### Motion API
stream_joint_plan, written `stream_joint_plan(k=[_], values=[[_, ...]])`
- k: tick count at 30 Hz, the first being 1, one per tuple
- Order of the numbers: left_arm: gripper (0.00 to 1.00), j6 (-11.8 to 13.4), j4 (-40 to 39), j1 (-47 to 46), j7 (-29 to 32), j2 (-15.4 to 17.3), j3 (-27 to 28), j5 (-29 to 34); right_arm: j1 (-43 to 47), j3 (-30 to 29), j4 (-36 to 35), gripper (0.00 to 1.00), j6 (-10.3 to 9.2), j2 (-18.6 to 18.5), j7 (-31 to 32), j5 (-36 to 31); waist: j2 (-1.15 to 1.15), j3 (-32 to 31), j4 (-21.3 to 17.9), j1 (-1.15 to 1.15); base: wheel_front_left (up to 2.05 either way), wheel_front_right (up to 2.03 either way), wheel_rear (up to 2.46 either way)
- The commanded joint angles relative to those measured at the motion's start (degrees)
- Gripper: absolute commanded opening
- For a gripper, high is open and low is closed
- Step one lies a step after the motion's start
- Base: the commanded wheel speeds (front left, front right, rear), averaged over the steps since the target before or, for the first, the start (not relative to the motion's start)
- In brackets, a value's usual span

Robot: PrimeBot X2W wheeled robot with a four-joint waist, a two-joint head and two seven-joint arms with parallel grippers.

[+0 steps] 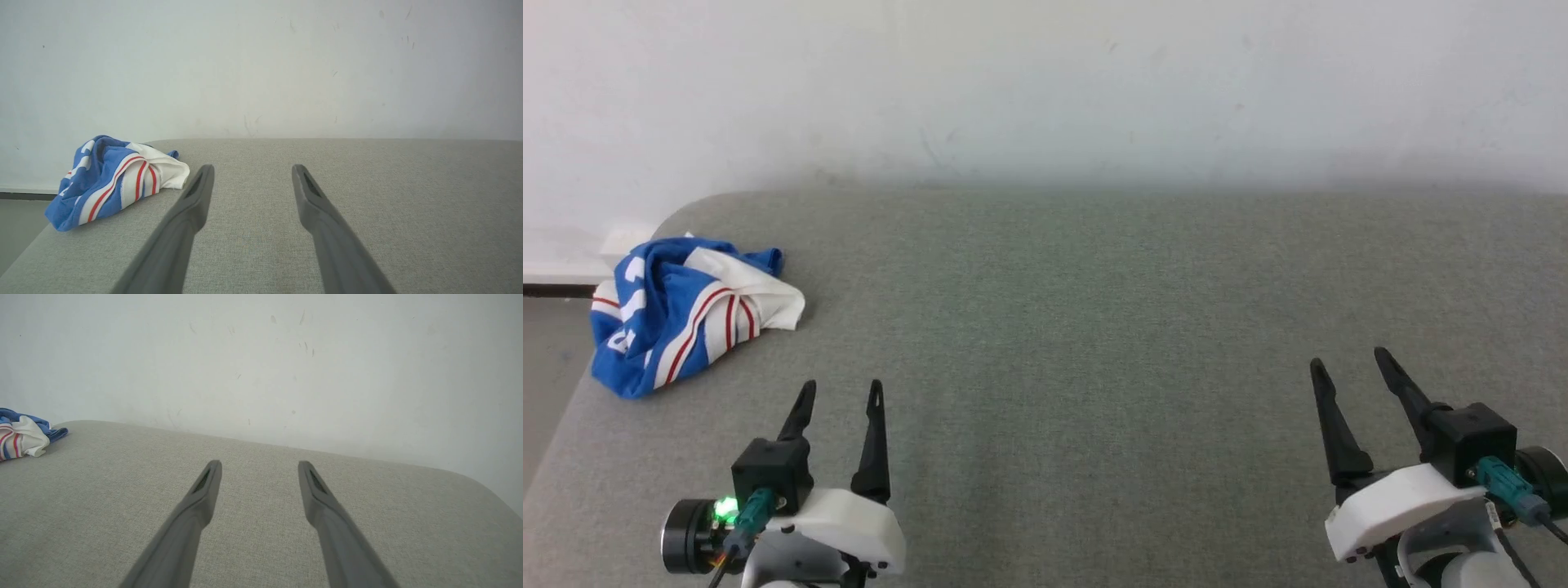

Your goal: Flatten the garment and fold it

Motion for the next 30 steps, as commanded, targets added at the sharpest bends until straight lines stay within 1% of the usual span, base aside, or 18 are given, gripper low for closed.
stream_joint_plan(k=[1,17,30], values=[[1.0,0.48,0.0,0.72,-0.53,0.0,-0.09,-0.24,0.5,0.15,-0.17,1.0,-0.03,0.06,-0.64,0.59,0.0,-0.12,0.71,0.0,0.0,0.0,0.0],[1.0,0.95,-0.21,1.89,-2.45,-0.01,-0.04,-0.73,1.23,0.92,-0.03,1.0,-0.04,0.1,-2.55,0.55,0.0,-0.76,6.59,0.0,0.0,0.0,0.0],[1.0,1.4,-0.38,2.61,-4.01,-0.01,-0.7,-1.28,1.81,1.78,-0.04,1.0,-0.06,0.13,-4.11,0.81,0.0,-0.98,12.51,0.0,0.0,0.0,0.0]])
